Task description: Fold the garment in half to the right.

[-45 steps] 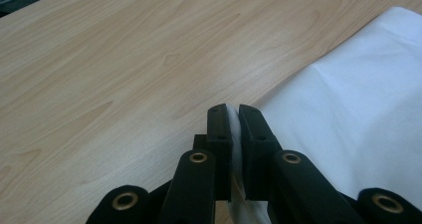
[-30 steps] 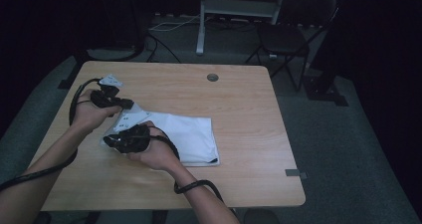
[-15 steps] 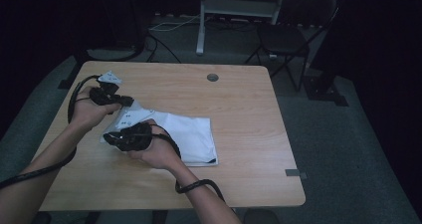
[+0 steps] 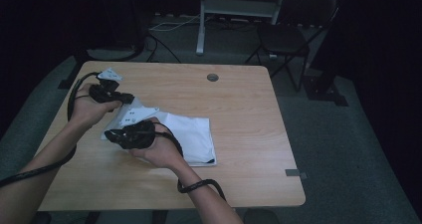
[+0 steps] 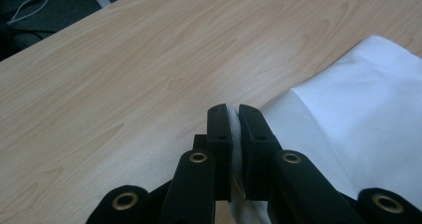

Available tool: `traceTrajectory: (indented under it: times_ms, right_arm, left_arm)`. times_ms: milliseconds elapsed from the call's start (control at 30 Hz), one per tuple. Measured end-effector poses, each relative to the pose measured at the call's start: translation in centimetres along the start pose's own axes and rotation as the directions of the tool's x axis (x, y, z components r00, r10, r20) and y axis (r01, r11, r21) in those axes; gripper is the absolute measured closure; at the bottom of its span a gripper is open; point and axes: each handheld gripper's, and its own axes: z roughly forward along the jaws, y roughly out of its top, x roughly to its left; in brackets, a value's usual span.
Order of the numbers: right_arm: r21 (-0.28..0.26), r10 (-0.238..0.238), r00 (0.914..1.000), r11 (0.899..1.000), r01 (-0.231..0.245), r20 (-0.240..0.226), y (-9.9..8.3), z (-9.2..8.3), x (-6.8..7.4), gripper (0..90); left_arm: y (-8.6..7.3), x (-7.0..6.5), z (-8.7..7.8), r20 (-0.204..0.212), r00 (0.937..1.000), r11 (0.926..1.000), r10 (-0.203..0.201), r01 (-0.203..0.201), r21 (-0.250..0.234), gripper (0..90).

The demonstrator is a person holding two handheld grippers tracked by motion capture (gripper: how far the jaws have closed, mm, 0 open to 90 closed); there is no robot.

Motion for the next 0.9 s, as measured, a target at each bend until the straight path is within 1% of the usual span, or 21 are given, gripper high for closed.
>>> traceTrajectory:
  times_ms: [267,433,533,833,900]
  right_arm:
    - [-0.025,-0.004,1.0,1.0,0.004,-0.003,0.5,-0.2,0.1,81.0]
    - [-0.029,0.0,1.0,1.0,-0.001,-0.007,0.6,-0.4,0.1,81.0]
    - [-0.034,-0.001,1.0,0.999,0.001,-0.007,0.7,-0.5,0.1,81.0]
    - [-0.052,0.001,1.0,0.999,-0.001,-0.001,0.7,-1.4,0.0,81.0]
    - [-0.053,0.002,1.0,0.999,-0.002,0.002,0.7,-1.7,-0.1,81.0]
  left_arm:
    - [0.4,0.0,-0.7,-0.006,1.0,1.0,0.003,-0.003,-0.009,84.8]
    - [0.8,-0.1,-1.1,-0.009,0.9999,0.9998,0.011,-0.011,-0.013,84.8]
    - [1.0,-0.3,-1.1,-0.008,0.9999,0.9997,0.012,-0.012,-0.02,84.8]
    - [1.5,-0.7,-0.9,-0.008,0.9998,0.9997,0.019,-0.019,-0.014,84.8]
    - [1.7,-0.9,-0.8,-0.007,0.9998,0.9996,0.021,-0.021,-0.02,84.8]
